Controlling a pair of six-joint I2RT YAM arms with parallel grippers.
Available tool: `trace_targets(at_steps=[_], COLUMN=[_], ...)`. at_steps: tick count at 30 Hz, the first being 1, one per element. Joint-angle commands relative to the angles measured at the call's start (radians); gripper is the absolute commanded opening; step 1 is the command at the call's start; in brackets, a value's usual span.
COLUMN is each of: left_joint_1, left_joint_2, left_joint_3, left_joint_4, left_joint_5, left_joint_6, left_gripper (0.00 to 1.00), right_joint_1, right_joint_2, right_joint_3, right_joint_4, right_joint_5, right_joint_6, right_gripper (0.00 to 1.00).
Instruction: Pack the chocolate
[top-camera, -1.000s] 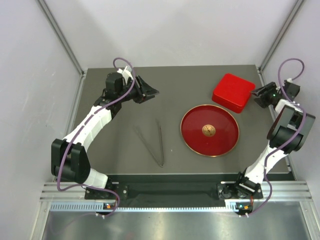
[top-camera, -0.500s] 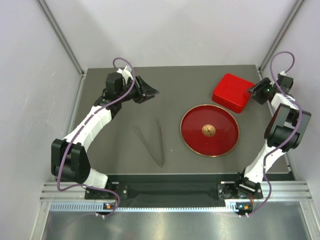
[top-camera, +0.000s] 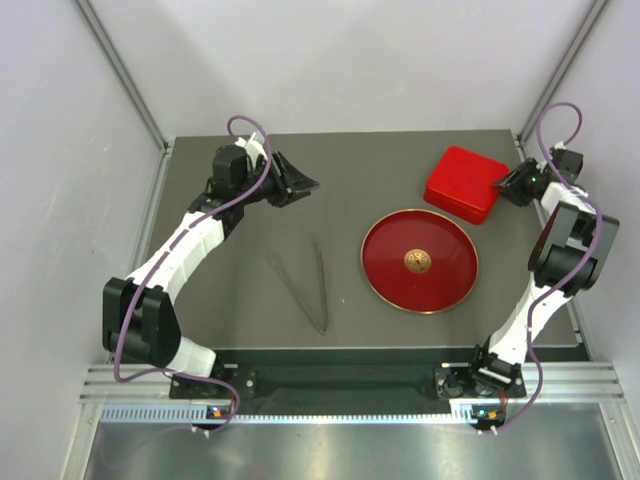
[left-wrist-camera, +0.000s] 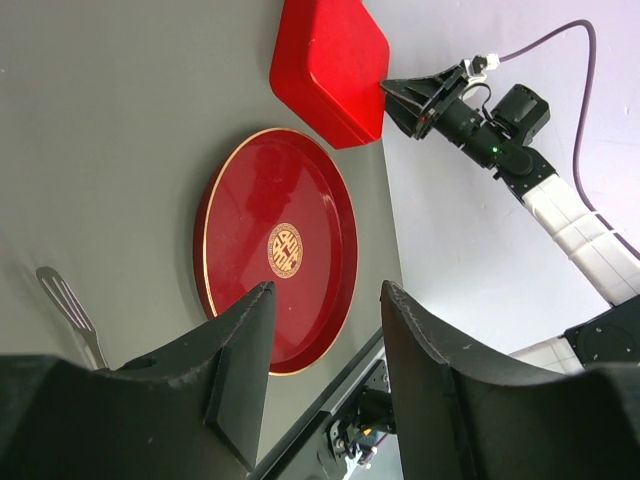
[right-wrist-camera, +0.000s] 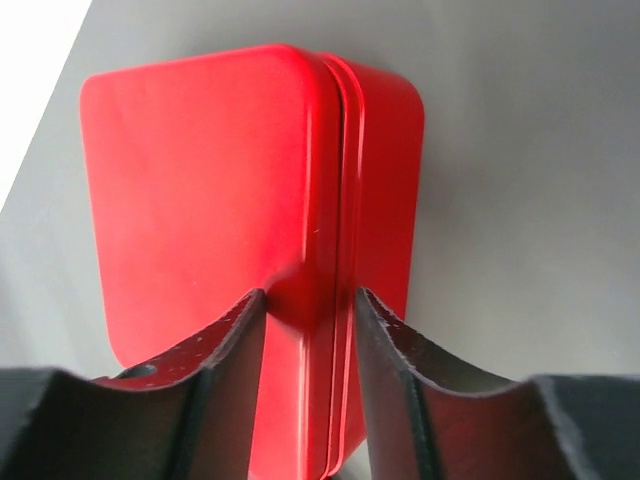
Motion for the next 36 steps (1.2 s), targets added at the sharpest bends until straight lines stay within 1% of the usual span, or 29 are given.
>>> trace_targets(at_steps=[1, 2, 3, 5, 8, 10, 12, 14, 15, 18, 24, 30, 34, 36], left_joint_1=[-0.005, -0.005, -0.006, -0.006, -0.006, -0.008, -0.008, -0.008, -0.008, -0.008, -0.008, -0.011, -0.011, -0.011], left_joint_2=[-0.034, -0.032, -0.029, -0.028, -0.023, -0.023, -0.022, -0.022, -0.022, -0.025, -0.012, -0.003, -0.002, -0.002], left_joint_3=[-0.012, -0.012, -0.009, -0.009, -0.003, -0.005, -0.008, -0.008, -0.012, -0.019, -0.009, 0.001, -0.003, -0.002], left_joint_4=[0.034, 0.036, 0.036, 0.039, 0.039, 0.039, 0.039, 0.039, 0.039, 0.039, 0.037, 0.039, 0.039, 0.039], left_joint_5=[-0.009, -0.009, -0.007, -0.006, -0.004, -0.006, -0.006, -0.006, -0.007, -0.011, -0.011, -0.012, -0.014, -0.012], left_joint_6=[0.006, 0.004, 0.004, 0.003, 0.003, 0.003, 0.003, 0.003, 0.003, 0.009, 0.006, 0.01, 0.014, 0.012], left_gripper=[0.52, 0.51, 0.52, 0.52, 0.51, 0.52, 0.52, 0.52, 0.51, 0.52, 0.52, 0.52, 0.52, 0.52], right_joint_1=[0.015, 0.016, 0.015, 0.013, 0.01, 0.01, 0.01, 0.01, 0.01, 0.012, 0.021, 0.03, 0.044, 0.044], right_joint_2=[0.041, 0.044, 0.044, 0.03, 0.009, -0.004, -0.005, 0.019, 0.027, 0.056, 0.101, 0.137, 0.156, 0.156], right_joint_3=[0.024, 0.016, 0.01, -0.012, -0.026, -0.03, -0.032, -0.023, -0.021, -0.021, -0.004, 0.025, 0.05, 0.053], right_joint_4=[0.026, 0.026, 0.026, 0.03, 0.024, 0.016, 0.016, 0.015, 0.016, 0.029, 0.052, 0.056, 0.056, 0.056], right_joint_5=[-0.038, -0.039, -0.036, -0.016, 0.02, 0.056, 0.059, 0.039, 0.022, -0.009, -0.05, -0.082, -0.095, -0.093], right_joint_6=[-0.025, -0.025, -0.028, -0.031, -0.031, -0.036, -0.036, -0.036, -0.036, -0.034, -0.016, -0.016, -0.01, -0.004], right_gripper=[0.38, 0.37, 0.34, 0.33, 0.32, 0.33, 0.35, 0.34, 0.32, 0.28, 0.25, 0.27, 0.3, 0.35])
